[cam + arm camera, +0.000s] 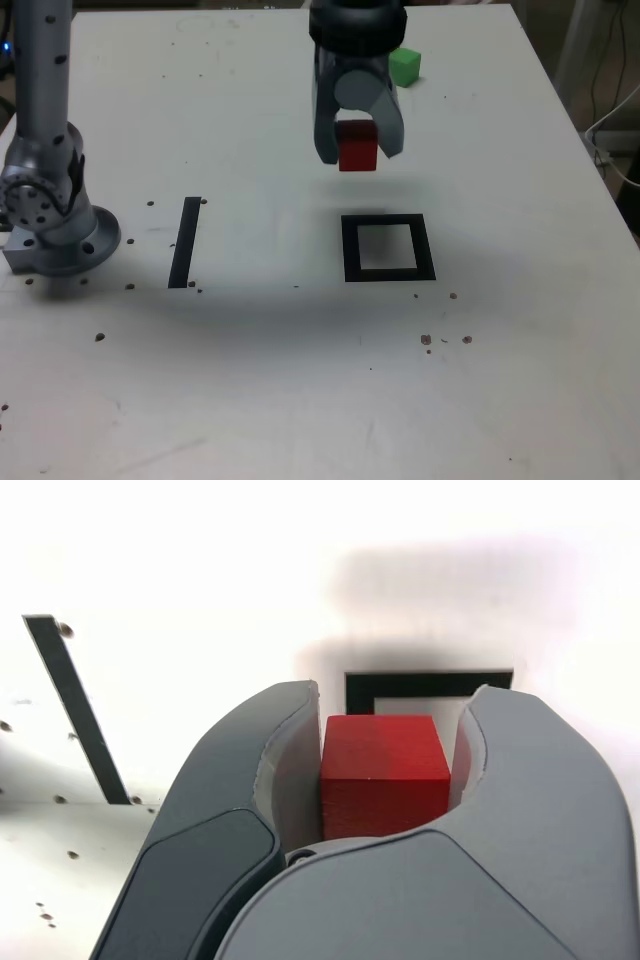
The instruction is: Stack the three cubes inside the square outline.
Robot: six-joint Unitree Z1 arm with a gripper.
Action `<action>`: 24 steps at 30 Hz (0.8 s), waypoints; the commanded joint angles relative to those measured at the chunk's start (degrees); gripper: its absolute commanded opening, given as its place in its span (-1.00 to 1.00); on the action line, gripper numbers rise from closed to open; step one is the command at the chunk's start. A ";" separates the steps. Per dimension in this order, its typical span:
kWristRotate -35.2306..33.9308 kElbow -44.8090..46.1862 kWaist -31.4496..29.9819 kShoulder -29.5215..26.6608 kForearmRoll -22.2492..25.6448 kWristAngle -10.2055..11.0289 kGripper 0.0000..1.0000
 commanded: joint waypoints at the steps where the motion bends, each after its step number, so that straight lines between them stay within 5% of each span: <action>1: -1.29 0.29 -1.58 0.41 -0.79 -0.01 -0.34; 24: -7.10 5.15 -6.67 6.10 -9.57 -3.63 -0.34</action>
